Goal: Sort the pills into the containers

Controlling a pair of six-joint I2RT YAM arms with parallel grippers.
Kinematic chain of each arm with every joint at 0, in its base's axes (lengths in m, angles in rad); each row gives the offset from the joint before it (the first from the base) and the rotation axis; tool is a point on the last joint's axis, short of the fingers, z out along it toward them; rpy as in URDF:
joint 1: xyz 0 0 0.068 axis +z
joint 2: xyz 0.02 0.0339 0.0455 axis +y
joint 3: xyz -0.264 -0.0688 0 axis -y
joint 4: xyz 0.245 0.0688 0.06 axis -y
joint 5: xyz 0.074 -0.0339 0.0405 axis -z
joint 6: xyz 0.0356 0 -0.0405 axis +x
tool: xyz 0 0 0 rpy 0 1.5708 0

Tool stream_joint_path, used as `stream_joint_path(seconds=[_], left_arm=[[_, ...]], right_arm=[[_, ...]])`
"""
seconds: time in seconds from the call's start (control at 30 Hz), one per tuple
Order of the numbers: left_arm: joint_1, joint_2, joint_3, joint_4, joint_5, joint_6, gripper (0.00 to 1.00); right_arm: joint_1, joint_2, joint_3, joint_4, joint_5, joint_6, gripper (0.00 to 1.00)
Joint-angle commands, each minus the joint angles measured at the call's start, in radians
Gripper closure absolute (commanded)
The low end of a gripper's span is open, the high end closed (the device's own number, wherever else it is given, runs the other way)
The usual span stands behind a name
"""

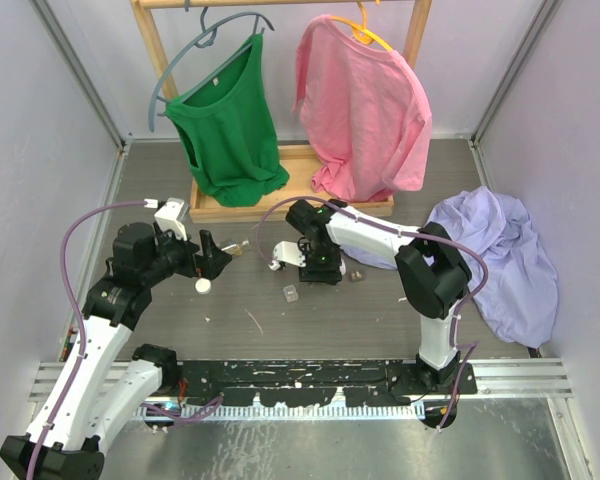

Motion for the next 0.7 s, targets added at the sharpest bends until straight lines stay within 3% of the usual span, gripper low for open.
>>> stream_joint_path(seconds=[0.0, 0.67], left_arm=[[0.003, -0.015, 0.002, 0.050, 0.010, -0.006, 0.02], [0.003, -0.016, 0.002, 0.050, 0.010, -0.007, 0.02]], right_arm=[[0.011, 0.006, 0.038, -0.031, 0.023, -0.017, 0.99], [0.018, -0.012, 0.037, -0.012, -0.003, -0.015, 0.99]])
